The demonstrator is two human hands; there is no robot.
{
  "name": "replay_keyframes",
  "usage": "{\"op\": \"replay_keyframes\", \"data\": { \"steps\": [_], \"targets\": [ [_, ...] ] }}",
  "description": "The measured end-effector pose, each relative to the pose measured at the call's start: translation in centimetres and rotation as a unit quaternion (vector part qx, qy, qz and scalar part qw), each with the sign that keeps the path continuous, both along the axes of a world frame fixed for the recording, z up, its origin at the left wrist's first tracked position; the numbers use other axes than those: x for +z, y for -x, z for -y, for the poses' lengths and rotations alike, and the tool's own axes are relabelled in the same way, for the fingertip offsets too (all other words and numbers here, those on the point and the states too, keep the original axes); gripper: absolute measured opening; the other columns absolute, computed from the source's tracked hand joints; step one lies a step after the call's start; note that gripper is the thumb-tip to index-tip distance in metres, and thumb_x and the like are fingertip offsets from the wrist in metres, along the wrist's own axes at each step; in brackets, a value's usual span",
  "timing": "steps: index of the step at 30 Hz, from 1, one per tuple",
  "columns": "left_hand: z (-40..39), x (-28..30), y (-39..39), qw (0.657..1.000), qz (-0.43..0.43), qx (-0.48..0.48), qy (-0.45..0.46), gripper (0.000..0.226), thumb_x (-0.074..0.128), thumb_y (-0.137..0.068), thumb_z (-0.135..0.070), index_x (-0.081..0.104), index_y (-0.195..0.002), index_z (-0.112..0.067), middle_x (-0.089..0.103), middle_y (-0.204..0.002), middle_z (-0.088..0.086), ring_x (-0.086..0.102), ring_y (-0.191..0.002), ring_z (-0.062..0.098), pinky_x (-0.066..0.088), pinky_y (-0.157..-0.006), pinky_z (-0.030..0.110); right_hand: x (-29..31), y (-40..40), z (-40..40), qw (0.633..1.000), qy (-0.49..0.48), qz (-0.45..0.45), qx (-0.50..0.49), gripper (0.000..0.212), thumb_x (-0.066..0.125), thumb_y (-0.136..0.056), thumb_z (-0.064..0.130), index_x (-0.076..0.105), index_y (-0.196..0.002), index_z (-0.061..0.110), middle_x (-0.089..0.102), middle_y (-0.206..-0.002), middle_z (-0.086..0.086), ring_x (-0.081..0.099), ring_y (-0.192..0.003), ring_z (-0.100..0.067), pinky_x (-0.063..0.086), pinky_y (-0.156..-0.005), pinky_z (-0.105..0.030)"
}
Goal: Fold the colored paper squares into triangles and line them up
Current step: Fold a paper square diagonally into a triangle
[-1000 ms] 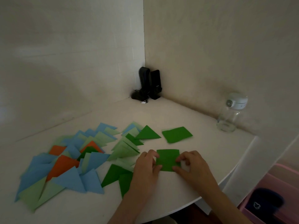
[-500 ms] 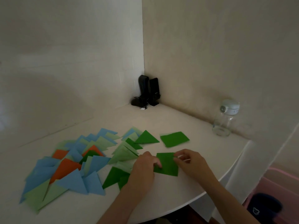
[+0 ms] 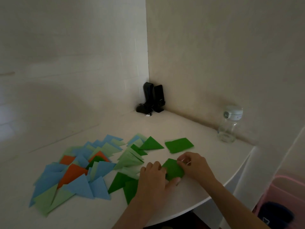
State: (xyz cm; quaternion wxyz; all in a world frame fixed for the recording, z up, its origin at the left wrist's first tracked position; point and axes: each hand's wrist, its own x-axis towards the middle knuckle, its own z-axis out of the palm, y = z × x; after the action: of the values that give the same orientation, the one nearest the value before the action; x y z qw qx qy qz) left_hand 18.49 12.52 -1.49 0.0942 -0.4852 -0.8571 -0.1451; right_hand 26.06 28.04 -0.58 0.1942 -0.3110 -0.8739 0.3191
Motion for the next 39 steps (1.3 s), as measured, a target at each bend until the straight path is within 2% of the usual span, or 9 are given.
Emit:
{"op": "replay_keyframes", "data": {
  "steps": [4,8,10,13,16,19,22,32,39],
  "targets": [
    [-0.3,0.1,-0.9,0.998,-0.041,0.015,-0.044,0.074,0.02,-0.076,-0.084,0.064,-0.083,-0.025,0.059,-0.084,-0.008,0.049,-0.081,0.016,0.037,-0.076,0.036,-0.1,-1.0,0.4,1.0,0.019,-0.007,-0.015,0.005,0.068,-0.08,0.026,0.069,-0.084,0.023,0.065,-0.077,0.006,0.057,-0.066,0.001,0.038,-0.052,-0.004],
    [-0.8,-1.2,-0.6,0.997,-0.044,-0.002,-0.057,0.023,0.063,-0.074,-0.053,0.061,-0.078,-0.03,0.062,-0.078,-0.014,0.052,-0.07,0.011,0.042,-0.064,0.03,-0.2,-1.8,0.8,0.998,0.048,-0.018,0.037,0.008,0.072,-0.077,0.027,0.073,-0.085,0.028,0.067,-0.074,0.007,0.058,-0.065,0.003,0.039,-0.058,-0.004],
    [-0.9,-1.9,0.0,0.996,-0.045,-0.018,-0.077,0.006,0.061,-0.078,-0.037,0.062,-0.08,-0.032,0.063,-0.079,-0.017,0.053,-0.072,0.008,0.041,-0.064,0.026,0.1,-2.2,0.7,0.992,0.074,-0.006,0.097,0.022,0.079,-0.07,0.039,0.074,-0.09,0.032,0.065,-0.07,0.015,0.057,-0.064,0.01,0.038,-0.063,-0.006],
    [-0.5,-1.2,0.7,0.995,-0.002,-0.048,-0.091,0.026,0.041,-0.086,-0.035,0.067,-0.084,-0.032,0.065,-0.086,-0.019,0.054,-0.081,0.008,0.035,-0.071,0.026,0.2,-2.5,0.5,0.99,-0.002,0.061,0.129,0.057,0.072,-0.052,0.063,0.069,-0.102,0.036,0.053,-0.075,0.019,0.051,-0.065,0.008,0.035,-0.064,-0.006],
    [-0.1,-0.9,1.6,0.993,0.038,-0.058,-0.098,0.024,0.046,-0.094,-0.035,0.069,-0.103,-0.035,0.058,-0.108,-0.026,0.045,-0.098,0.008,0.026,-0.08,0.027,0.0,-2.3,0.5,0.99,-0.067,0.09,0.085,0.037,0.07,-0.07,0.053,0.07,-0.103,0.038,0.046,-0.083,0.009,0.046,-0.073,-0.002,0.034,-0.064,-0.013],
    [0.2,-1.2,2.3,0.989,0.074,-0.021,-0.13,0.007,0.065,-0.084,-0.03,0.071,-0.083,-0.029,0.064,-0.092,-0.018,0.049,-0.087,0.011,0.034,-0.077,0.029,-0.6,-1.9,0.5,0.991,-0.081,0.082,0.069,0.023,0.068,-0.077,0.047,0.072,-0.098,0.038,0.046,-0.084,0.007,0.047,-0.077,-0.007,0.036,-0.069,-0.02],
    [0.1,-1.6,2.5,0.982,0.099,0.02,-0.158,0.013,0.074,-0.076,-0.027,0.065,-0.067,-0.025,0.061,-0.073,-0.011,0.046,-0.074,0.012,0.04,-0.069,0.032,-0.9,-1.8,0.6,0.996,-0.063,0.057,0.04,0.021,0.067,-0.08,0.045,0.074,-0.094,0.032,0.049,-0.084,0.004,0.048,-0.078,-0.009,0.036,-0.07,-0.02],
    [-1.4,-1.0,1.0,0.989,0.048,0.129,-0.057,0.042,0.037,-0.091,-0.058,0.058,-0.098,-0.022,0.049,-0.103,-0.004,0.042,-0.099,0.015,0.037,-0.085,0.03,-1.4,-0.5,1.9,0.992,-0.101,0.077,-0.027,0.032,0.055,-0.078,0.066,0.056,-0.076,0.034,0.041,-0.077,0.014,0.046,-0.072,-0.006,0.042,-0.08,-0.031],
    [-1.8,-1.2,1.6,0.988,0.055,0.141,-0.022,0.039,0.038,-0.092,-0.057,0.055,-0.104,-0.025,0.048,-0.108,-0.005,0.04,-0.103,0.014,0.035,-0.087,0.029,-1.7,-0.3,1.8,0.988,-0.118,0.09,-0.037,0.036,0.055,-0.076,0.068,0.053,-0.076,0.032,0.044,-0.081,0.013,0.047,-0.074,-0.007,0.036,-0.076,-0.027]
  ]
}}
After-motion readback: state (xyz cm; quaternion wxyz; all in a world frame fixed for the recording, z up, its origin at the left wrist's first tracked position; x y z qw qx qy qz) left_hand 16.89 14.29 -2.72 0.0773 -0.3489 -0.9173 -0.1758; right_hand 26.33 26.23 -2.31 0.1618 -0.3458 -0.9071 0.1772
